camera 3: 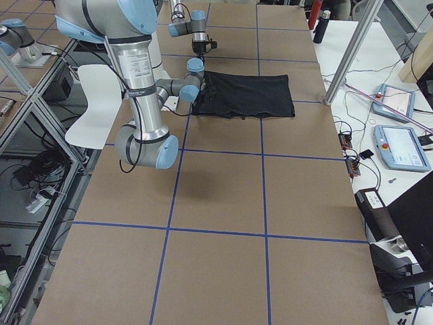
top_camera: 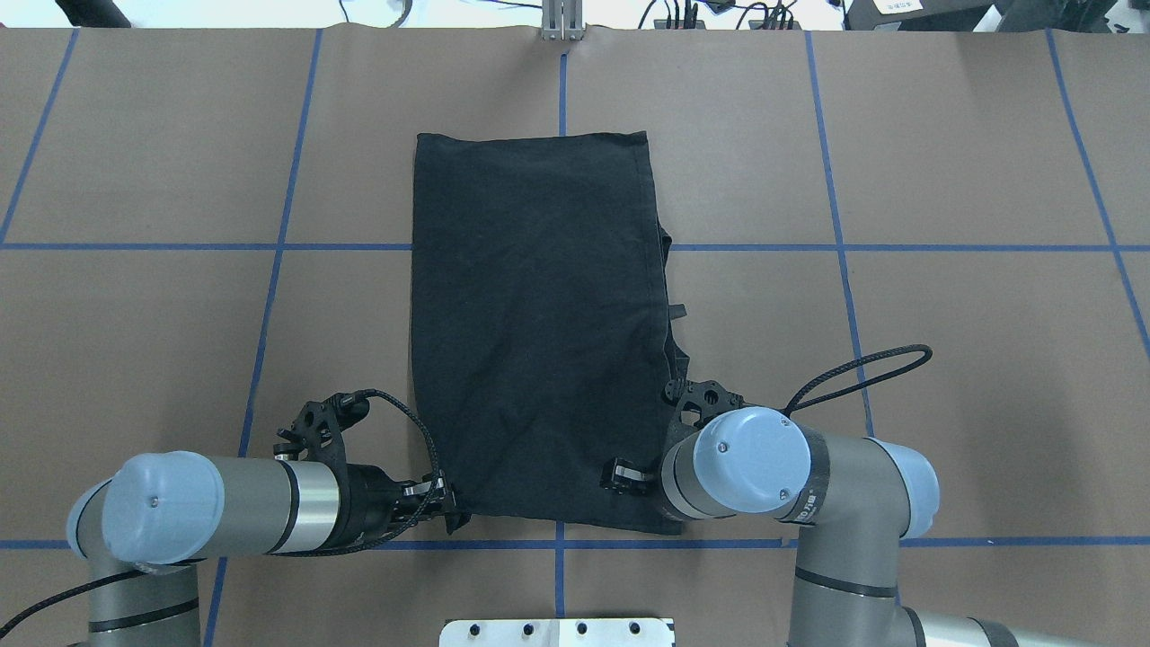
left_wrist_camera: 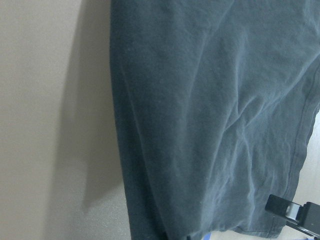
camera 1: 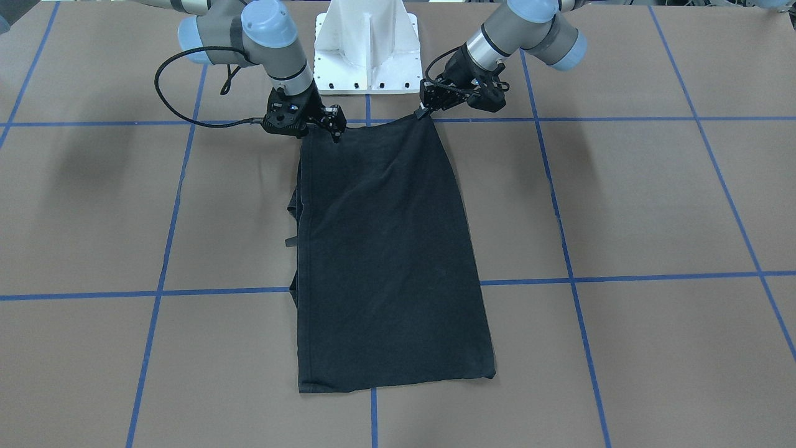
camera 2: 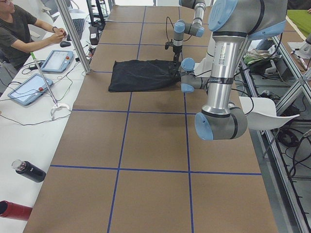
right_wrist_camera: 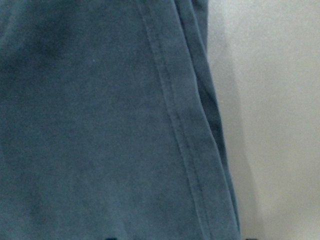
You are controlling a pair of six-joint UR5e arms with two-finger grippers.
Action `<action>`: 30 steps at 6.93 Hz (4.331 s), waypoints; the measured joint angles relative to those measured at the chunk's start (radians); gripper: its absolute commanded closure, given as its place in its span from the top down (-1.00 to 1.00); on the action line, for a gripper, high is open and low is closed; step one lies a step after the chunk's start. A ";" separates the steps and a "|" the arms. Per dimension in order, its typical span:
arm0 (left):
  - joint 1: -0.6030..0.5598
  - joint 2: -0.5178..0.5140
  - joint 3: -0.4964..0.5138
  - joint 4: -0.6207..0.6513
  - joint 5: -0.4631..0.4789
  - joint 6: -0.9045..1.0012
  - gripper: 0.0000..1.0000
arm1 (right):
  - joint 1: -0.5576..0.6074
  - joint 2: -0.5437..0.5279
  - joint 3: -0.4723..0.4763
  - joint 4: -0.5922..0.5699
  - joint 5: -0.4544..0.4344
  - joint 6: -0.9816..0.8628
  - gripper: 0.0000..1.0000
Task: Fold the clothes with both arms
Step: 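Bring the right gripper to the near end corner beside the left gripper, then pinch both near end corners of the shirt with both grippers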
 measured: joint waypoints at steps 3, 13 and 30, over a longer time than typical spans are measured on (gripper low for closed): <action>0.000 -0.003 0.001 0.000 0.000 0.000 -1.00 | 0.002 -0.004 0.000 0.000 0.008 0.000 0.82; -0.001 -0.008 0.001 0.000 -0.001 0.000 -1.00 | -0.001 0.001 0.001 -0.035 0.020 0.000 -0.55; 0.005 0.102 -0.180 0.130 -0.144 0.010 -1.00 | 0.042 -0.154 0.240 -0.021 0.385 0.028 -1.00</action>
